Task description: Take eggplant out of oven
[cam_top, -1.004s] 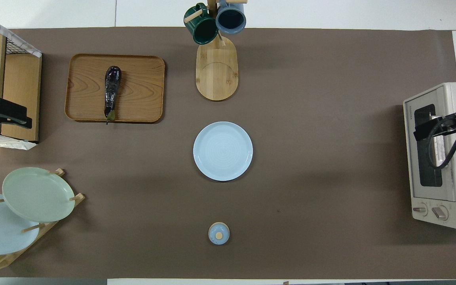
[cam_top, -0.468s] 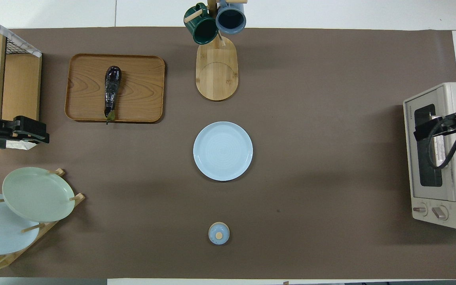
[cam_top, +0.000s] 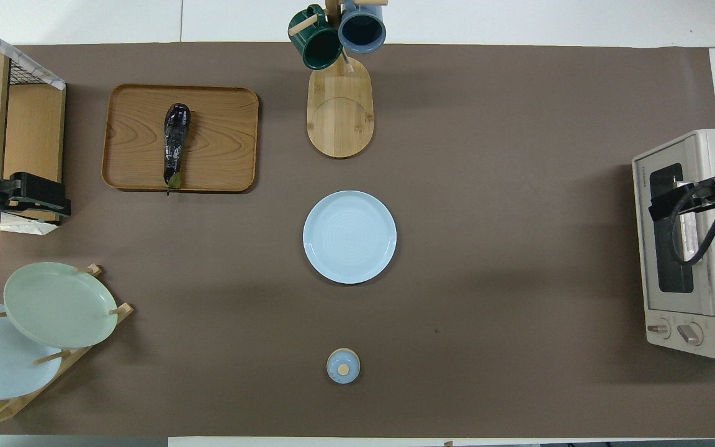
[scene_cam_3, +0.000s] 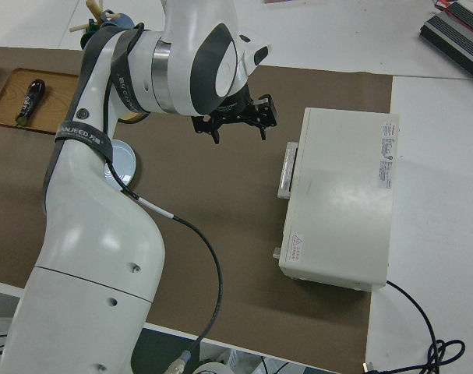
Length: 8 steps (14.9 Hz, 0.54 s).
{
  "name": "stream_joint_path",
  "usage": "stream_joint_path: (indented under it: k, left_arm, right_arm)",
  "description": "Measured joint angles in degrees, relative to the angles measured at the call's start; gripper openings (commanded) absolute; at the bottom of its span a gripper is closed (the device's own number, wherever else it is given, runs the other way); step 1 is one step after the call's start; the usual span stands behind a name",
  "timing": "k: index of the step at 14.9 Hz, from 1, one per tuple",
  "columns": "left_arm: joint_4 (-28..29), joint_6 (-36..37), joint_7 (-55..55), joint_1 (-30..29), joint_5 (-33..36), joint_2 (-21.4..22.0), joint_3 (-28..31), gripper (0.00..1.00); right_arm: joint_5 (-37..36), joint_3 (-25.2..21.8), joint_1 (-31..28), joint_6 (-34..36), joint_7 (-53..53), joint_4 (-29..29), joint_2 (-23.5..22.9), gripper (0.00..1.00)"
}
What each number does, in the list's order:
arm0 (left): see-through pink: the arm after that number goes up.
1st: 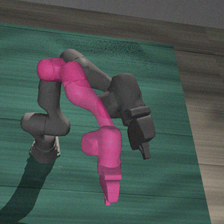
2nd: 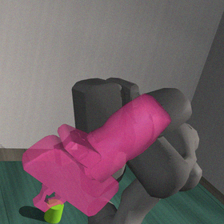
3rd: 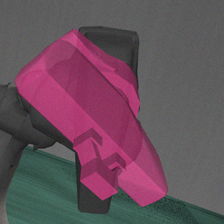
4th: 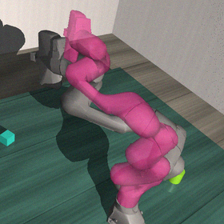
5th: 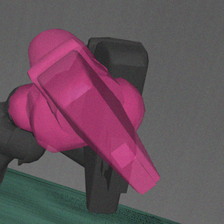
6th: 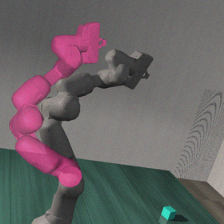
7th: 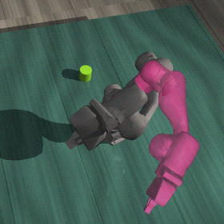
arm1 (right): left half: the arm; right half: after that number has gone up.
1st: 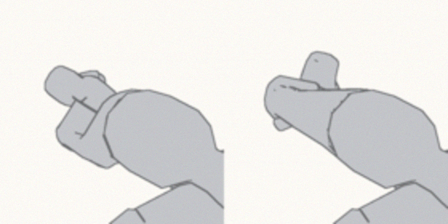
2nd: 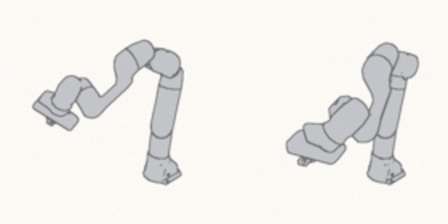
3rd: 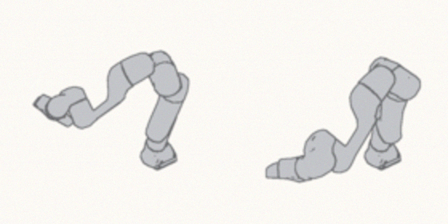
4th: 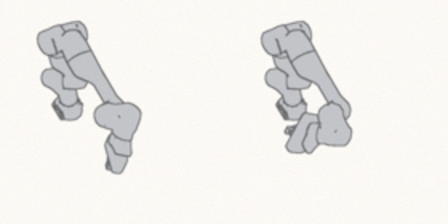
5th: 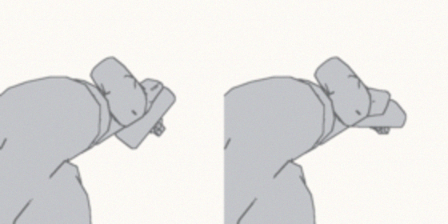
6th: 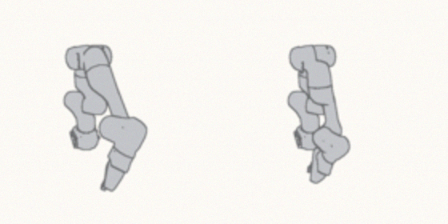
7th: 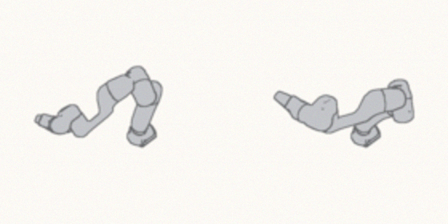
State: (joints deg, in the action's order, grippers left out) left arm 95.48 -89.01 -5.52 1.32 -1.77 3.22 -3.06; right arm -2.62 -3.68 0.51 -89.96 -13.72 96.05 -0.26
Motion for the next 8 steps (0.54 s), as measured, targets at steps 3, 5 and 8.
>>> stream_joint_path:
  k: [3, 5, 8]
  left_arm:
    - [0.00, 0.02, 0.00, -0.02, 0.00, -0.11, 0.10, 1.00]
    - [0.00, 0.05, 0.00, -0.06, 0.00, -0.15, 0.29, 1.00]
    - [0.00, 0.09, 0.00, -0.06, 0.00, -0.17, 0.36, 1.00]
  right_arm:
    - [0.00, 0.00, 0.00, 0.00, 0.00, 0.00, 0.00, 1.00]
    - [0.00, 0.00, 0.00, 0.00, 0.00, 0.00, 0.00, 1.00]
    - [0.00, 0.00, 0.00, 0.00, 0.00, 0.00, 0.00, 1.00]
